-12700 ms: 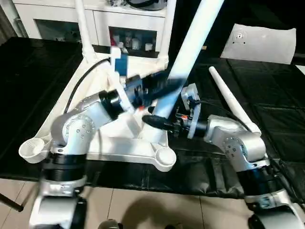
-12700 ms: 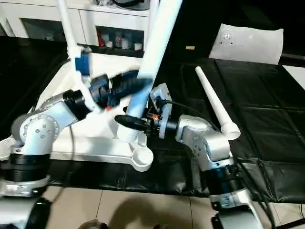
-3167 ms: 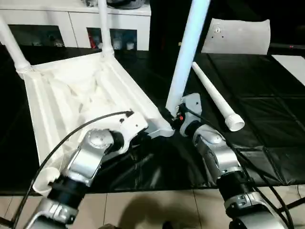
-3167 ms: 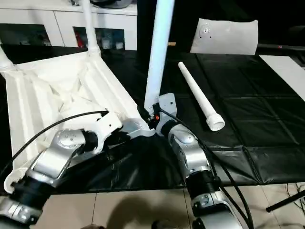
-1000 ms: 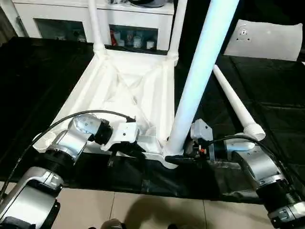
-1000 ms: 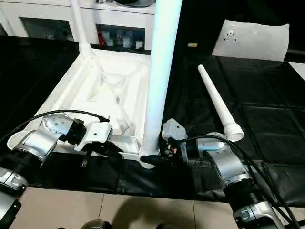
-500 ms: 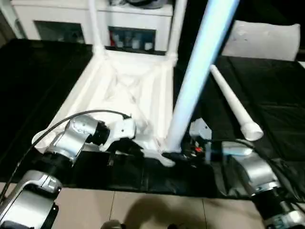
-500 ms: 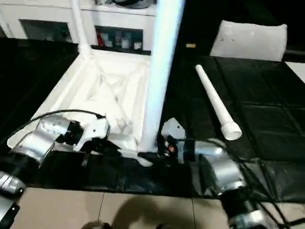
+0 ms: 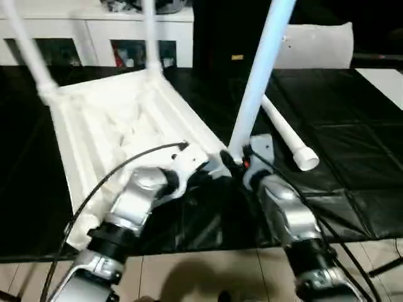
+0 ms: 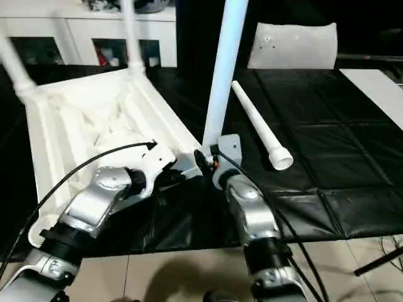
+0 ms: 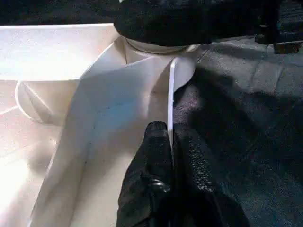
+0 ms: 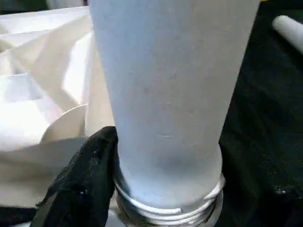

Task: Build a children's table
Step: Rotate leg to tighten

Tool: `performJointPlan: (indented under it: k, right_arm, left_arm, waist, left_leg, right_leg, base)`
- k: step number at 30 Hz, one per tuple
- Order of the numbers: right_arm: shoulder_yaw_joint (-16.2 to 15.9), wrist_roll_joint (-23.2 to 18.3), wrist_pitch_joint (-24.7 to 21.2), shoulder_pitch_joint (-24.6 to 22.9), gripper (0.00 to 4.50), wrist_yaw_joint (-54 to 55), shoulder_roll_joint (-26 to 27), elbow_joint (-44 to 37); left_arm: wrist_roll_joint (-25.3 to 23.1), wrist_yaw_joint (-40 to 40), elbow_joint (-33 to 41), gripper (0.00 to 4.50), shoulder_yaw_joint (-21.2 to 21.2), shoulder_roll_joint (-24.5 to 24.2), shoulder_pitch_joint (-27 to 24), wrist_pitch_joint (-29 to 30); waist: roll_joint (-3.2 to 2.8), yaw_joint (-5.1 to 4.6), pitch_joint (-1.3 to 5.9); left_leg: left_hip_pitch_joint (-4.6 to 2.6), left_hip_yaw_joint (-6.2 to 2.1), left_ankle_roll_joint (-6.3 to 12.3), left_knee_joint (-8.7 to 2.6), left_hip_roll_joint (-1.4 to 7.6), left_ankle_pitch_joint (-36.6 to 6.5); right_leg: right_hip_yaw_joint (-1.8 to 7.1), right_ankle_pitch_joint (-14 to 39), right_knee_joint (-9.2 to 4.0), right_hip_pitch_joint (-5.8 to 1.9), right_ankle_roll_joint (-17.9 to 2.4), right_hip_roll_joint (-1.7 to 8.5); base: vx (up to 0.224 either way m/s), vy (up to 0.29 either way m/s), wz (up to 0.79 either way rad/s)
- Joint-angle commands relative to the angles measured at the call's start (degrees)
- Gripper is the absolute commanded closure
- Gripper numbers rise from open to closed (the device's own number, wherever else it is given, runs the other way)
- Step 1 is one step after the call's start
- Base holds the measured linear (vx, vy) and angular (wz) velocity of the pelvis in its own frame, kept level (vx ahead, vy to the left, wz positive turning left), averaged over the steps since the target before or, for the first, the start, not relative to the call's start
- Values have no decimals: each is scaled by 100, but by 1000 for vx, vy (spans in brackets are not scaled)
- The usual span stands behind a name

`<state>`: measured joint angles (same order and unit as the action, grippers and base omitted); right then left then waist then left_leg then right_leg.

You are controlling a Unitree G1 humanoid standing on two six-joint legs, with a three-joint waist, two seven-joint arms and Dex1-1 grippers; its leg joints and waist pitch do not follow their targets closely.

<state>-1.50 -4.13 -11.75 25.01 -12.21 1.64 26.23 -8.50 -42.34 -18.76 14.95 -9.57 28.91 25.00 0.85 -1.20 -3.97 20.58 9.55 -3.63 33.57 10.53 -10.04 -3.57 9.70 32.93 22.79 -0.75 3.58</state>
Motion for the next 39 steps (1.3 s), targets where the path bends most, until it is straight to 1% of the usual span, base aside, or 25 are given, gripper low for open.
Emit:
performJointPlan:
  k: [1, 4, 5, 6, 9, 10, 11, 13, 14, 15, 16, 17, 19, 21, 22, 23, 24, 26, 28, 29, 32, 33, 35, 36, 39]
  right_arm:
    - [-352, -32, -213, -89, 141, -174, 338, 324]
    - [-255, -107, -163, -99, 120, -154, 399, 310]
    - [-257, -119, -73, -116, 100, -223, 350, 259]
    - [-257, -119, -73, -116, 95, -223, 350, 259]
    - [-182, -222, -14, -200, 68, -334, 150, 61]
    - [-160, -219, -1, -222, 58, -383, 93, 7]
    - [-128, -307, 67, -318, 50, -705, -66, -228]
    - [-114, -372, 55, -375, 35, -884, -161, -381]
    - [-107, -455, 42, -445, 24, -1135, -304, -572]
    - [-100, -498, 40, -485, 14, -1299, -401, -681]
    - [-102, -530, 64, -539, 2, -1561, -608, -823]
    - [-102, -530, 64, -539, 2, -1561, -608, -823]
    - [-183, -607, 172, -655, 2, -2384, -1233, -1136]
    - [-223, -669, 207, -696, 2, -2797, -1529, -1267]
    - [-245, -701, 206, -711, 2, -2988, -1664, -1323]
    - [-301, -748, 212, -734, 2, -3397, -1944, -1413]
    - [-361, -770, 218, -732, 2, -3754, -2182, -1457]
    - [-424, -796, 230, -693, 2, -4107, -2401, -1455]
    - [-464, -802, 236, -657, 2, -4251, -2479, -1429]
    - [-610, -757, 326, -560, 2, -4560, -2633, -1344]
    - [-771, -676, 458, -456, 2, -4814, -2738, -1247]
    - [-873, -609, 543, -386, 2, -4930, -2771, -1166]
    - [-1012, -496, 666, -269, 2, -5083, -2790, -1010]
    - [-1074, -430, 736, -211, 2, -5144, -2782, -924]
    - [-1204, -337, 885, -99, 2, -5283, -2768, -773]
  left_arm:
    - [-97, 324, 104, 450, 201, 200, 118, 47]
    - [-162, 356, 78, 450, 153, 87, 131, 190]
    - [-187, 298, -9, 450, 120, -46, 161, 122]
    - [-187, 298, -9, 450, 120, -46, 161, 122]
    - [-49, -123, -162, 450, 60, -337, 184, -276]
    - [-7, -212, -185, 450, 53, -400, 185, -317]
    - [113, -458, -238, 450, 28, -536, 177, -554]
    - [176, -568, -265, 450, -3, -599, 177, -589]
    - [238, -743, -323, 450, -14, -690, 181, -759]
    - [286, -885, -359, 450, -10, -748, 183, -912]
    - [364, -1058, -429, 450, -15, -830, 195, -1070]
    - [364, -1058, -429, 450, -15, -830, 195, -1070]
    - [554, -1625, -603, 450, 36, -1038, 218, -1555]
    - [616, -1935, -675, 450, 96, -1141, 222, -1791]
    - [632, -2062, -705, 450, 125, -1190, 227, -1848]
    - [677, -2357, -787, 450, 201, -1296, 246, -2000]
    - [727, -2646, -852, 450, 261, -1380, 266, -2132]
    - [784, -2990, -931, 450, 333, -1471, 305, -2327]
    - [791, -3135, -972, 450, 374, -1513, 332, -2389]
    - [755, -3415, -1127, 450, 480, -1598, 428, -2578]
    - [729, -3703, -1283, 450, 578, -1675, 531, -2748]
    - [719, -3857, -1360, 450, 628, -1705, 587, -2857]
    - [703, -4076, -1471, 450, 692, -1734, 670, -2995]
    - [688, -4159, -1510, 450, 723, -1742, 704, -3061]
    - [657, -4330, -1607, 450, 789, -1745, 775, -3197]
  waist:
    - [-40, -4, 262]
    - [-30, -14, 262]
    - [-32, -7, 263]
    - [-19, -20, 261]
    - [-13, -20, 263]
    - [-3, -28, 270]
    - [-15, -19, 294]
    - [-5, 10, 305]
    - [-16, 18, 308]
    - [-19, 48, 312]
    - [-24, 49, 324]
    - [-20, 68, 325]
    - [-12, 110, 326]
    - [-8, 176, 340]
    - [-24, 217, 353]
    - [-19, 228, 360]
    - [-11, 259, 379]
    - [-16, 295, 381]
    - [-10, 334, 387]
    - [-7, 346, 380]
    - [0, 368, 351]
    - [2, 381, 336]
    - [0, 416, 338]
    - [18, 425, 335]
    - [8, 463, 342]
  left_leg:
    - [-81, -160, 8, -465, 193, -2663]
    - [-74, -146, 14, -470, 189, -2696]
    - [-85, -150, 14, -469, 188, -2736]
    - [-71, -152, 13, -471, 183, -2749]
    - [-73, -158, 22, -464, 168, -2781]
    - [-24, -169, 25, -481, 176, -2704]
    - [-13, -164, 30, -482, 191, -2592]
    - [0, -130, 100, -480, 205, -2391]
    - [19, -116, 115, -487, 216, -2271]
    - [2, -94, 154, -475, 217, -2193]
    - [20, -81, 162, -476, 228, -2032]
    - [12, -71, 190, -473, 226, -1980]
    - [-2, -41, 242, -455, 223, -1845]
    - [9, -26, 332, -443, 228, -1598]
    - [-17, -11, 351, -431, 228, -1464]
    - [3, -2, 380, -425, 237, -1315]
    - [19, -3, 425, -413, 235, -1175]
    - [13, 8, 484, -406, 243, -956]
    - [0, 13, 517, -400, 253, -880]
    - [-5, 11, 527, -403, 254, -889]
    - [-26, 15, 451, -419, 270, -1090]
    - [-34, 20, 402, -424, 265, -1195]
    - [-47, 22, 350, -425, 274, -1228]
    - [-42, 21, 333, -426, 267, -1222]
    - [-40, 22, 318, -425, 285, -1127]
  right_leg:
    - [184, 3357, -592, -81, -497, 404]
    - [193, 3280, -586, -80, -537, 406]
    - [192, 3338, -596, -70, -518, 416]
    - [188, 3402, -599, -77, -494, 420]
    - [172, 3565, -631, -74, -415, 423]
    - [176, 3539, -616, -110, -398, 436]
    - [195, 3352, -592, -115, -446, 442]
    - [232, 2947, -555, -117, -567, 433]
    - [242, 2714, -516, -126, -688, 430]
    - [253, 2558, -520, -129, -746, 426]
    - [267, 2296, -469, -152, -853, 422]
    - [262, 2232, -478, -156, -875, 416]
    - [270, 2108, -460, -173, -911, 405]
    - [279, 1927, -444, -203, -925, 408]
    - [279, 1728, -422, -202, -1010, 405]
    - [283, 1471, -380, -216, -1108, 404]
    - [270, 1283, -351, -257, -1158, 403]
    - [273, 974, -316, -253, -1260, 397]
    - [274, 791, -289, -256, -1357, 401]
    - [261, 797, -292, -254, -1390, 394]
    - [258, 1126, -315, -245, -1350, 407]
    - [257, 1359, -338, -235, -1298, 408]
    - [265, 1532, -354, -224, -1235, 424]
    - [257, 1569, -349, -224, -1217, 415]
    - [265, 1368, -318, -230, -1255, 421]
  base:
    - [0, 0, 0]
    - [0, 0, 0]
    - [0, 0, 0]
    - [0, 0, 0]
    - [0, 0, 0]
    - [0, 0, 0]
    - [0, 0, 0]
    - [0, 0, 0]
    - [0, 0, 0]
    - [0, 0, 0]
    - [0, 0, 0]
    - [0, 0, 0]
    - [0, 0, 0]
    - [0, 0, 0]
    - [0, 0, 0]
    - [0, 0, 0]
    - [0, 0, 0]
    - [0, 0, 0]
    - [0, 0, 0]
    - [0, 0, 0]
    - [0, 0, 0]
    - [0, 0, 0]
    - [0, 0, 0]
    - [0, 0, 0]
    - [0, 0, 0]
